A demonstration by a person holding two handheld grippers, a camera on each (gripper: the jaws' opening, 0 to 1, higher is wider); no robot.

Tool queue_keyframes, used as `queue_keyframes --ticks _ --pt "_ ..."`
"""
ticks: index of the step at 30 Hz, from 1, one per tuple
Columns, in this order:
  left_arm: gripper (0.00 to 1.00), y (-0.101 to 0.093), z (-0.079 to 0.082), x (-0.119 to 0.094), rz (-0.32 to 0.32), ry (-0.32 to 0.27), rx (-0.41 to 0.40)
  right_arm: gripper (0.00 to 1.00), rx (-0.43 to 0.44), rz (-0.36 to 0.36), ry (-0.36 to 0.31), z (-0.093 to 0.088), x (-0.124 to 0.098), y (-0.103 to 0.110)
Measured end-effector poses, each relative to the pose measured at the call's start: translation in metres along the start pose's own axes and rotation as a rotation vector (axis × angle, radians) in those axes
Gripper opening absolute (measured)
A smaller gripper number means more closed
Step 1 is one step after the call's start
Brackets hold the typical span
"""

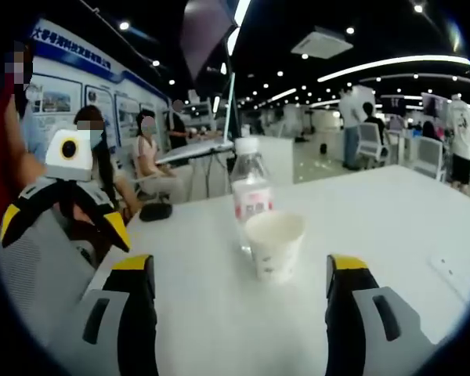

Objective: Arrange the tabletop items into an orderly group along one side of the table until the central work area is clear of visible clutter.

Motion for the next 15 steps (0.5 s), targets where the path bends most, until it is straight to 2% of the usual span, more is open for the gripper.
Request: queue_keyframes --ticks 15 --pt "0.88 0.008 0.0 -0.003 0.014 -0.027 -0.029 0.84 -0.027 0.031 -0.011 -0.015 0.049 -0.018"
Point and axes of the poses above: the point that each gripper's makers call its tool centre point, and the gripper's own axes: x roughly forward along the fingers, y roughly to its left, z roughly out of its top, the point moved 8 cm from there along -x, roughly backward along the fingers, and after that the axes turned 7 degrees about -x, right-handed, at the moved point
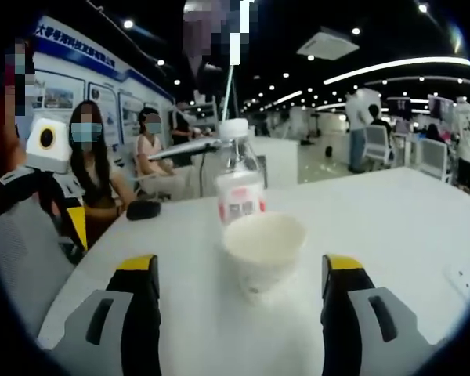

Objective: Arrange the tabletop items into an orderly group along one side of the table until the central work area is clear of visible clutter.

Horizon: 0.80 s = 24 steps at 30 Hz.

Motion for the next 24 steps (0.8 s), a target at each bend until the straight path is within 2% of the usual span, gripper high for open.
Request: queue_keyframes --ticks 8,12,14,17,20,24 --pt "0.88 0.003 0.004 -0.005 0.018 -0.039 -0.008 0.79 -0.024 0.008 -0.018 -0.002 0.014 -0.006" --pt "0.88 0.003 0.004 -0.006 0.027 -0.042 -0.005 0.75 -0.07 0.031 0.037 -0.004 0.022 -0.007" --pt "0.88 0.004 0.003 -0.007 0.044 -0.042 0.005 0.74 -0.054 0.03 0.014 -0.001 0.025 -0.008" --pt "0.88 0.007 0.006 -0.012 0.074 -0.052 0.018 0.73 -0.06 0.021 0.022 -0.003 0.025 -0.008" --pt "0.88 0.008 0.01 -0.016 0.125 -0.066 0.067 0.7 -0.067 0.028 0.024 -0.003 0.025 -0.008" --pt "0.88 0.008 0.011 -0.018 0.15 -0.062 0.092 0.67 -0.065 0.02 0.019 -0.004 0.023 -0.012"
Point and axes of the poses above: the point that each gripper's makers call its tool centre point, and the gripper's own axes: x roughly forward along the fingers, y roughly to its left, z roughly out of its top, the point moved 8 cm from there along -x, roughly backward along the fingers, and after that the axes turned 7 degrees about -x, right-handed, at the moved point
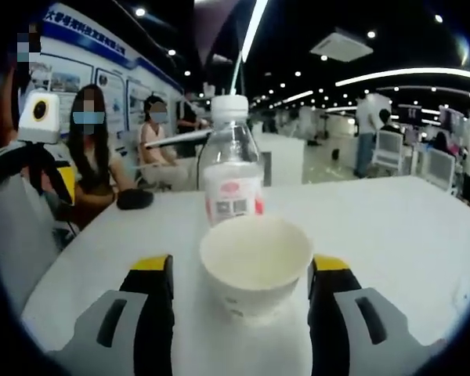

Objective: Arrange the tabletop items into an orderly group along one side of the table until the central work area is clear of visible clutter.

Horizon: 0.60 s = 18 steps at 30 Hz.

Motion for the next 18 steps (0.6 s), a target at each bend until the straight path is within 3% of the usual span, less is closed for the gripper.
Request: queue_keyframes --ticks 9,18 --pt "0.88 0.009 0.0 -0.007 0.079 0.015 0.048 0.63 -0.004 -0.015 -0.011 0.002 0.002 -0.004" --pt "0.87 0.014 0.0 -0.012 0.115 0.002 0.046 0.57 -0.008 -0.013 -0.005 0.0 0.005 -0.005"
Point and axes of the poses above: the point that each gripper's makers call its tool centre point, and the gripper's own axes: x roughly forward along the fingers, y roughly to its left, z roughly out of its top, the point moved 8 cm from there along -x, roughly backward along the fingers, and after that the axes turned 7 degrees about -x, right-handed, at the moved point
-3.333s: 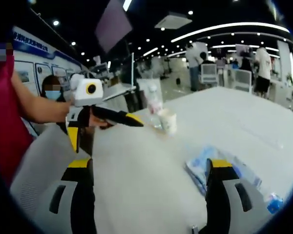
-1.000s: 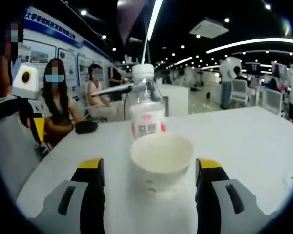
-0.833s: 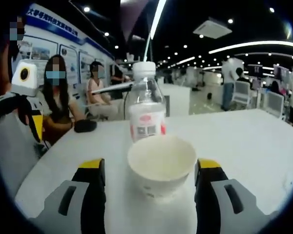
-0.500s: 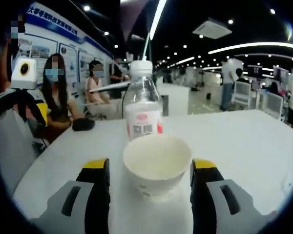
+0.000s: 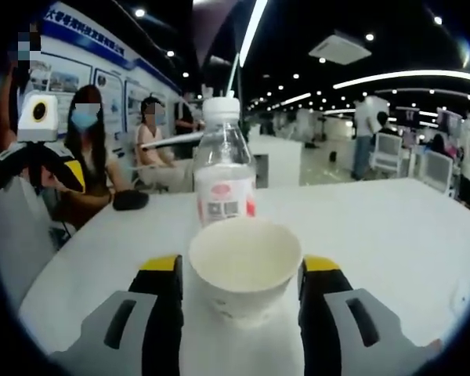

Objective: Arrange the tabletop items into an orderly group along one side of the table until the central work area is clear of visible clutter.

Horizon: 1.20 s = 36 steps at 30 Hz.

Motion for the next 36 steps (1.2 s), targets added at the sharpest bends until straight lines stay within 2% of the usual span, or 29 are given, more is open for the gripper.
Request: queue_keyframes --ticks 8,20,28,36 --pt "0.87 0.001 0.0 0.0 0.006 0.002 0.006 0.48 -0.01 -0.004 0.005 0.0 0.0 -0.001" --pt "0.87 0.001 -0.002 0.001 -0.002 0.006 -0.006 0.46 0.0 -0.007 -0.013 0.005 -0.005 -0.002" --pt "0.86 -0.001 -0.002 0.001 -0.01 0.01 -0.003 0.46 -0.025 -0.019 -0.005 0.013 -0.028 0.003" --pt "0.86 -0.004 -0.003 0.003 -0.027 0.019 -0.005 0.45 -0.012 -0.049 0.002 0.012 -0.054 0.006"
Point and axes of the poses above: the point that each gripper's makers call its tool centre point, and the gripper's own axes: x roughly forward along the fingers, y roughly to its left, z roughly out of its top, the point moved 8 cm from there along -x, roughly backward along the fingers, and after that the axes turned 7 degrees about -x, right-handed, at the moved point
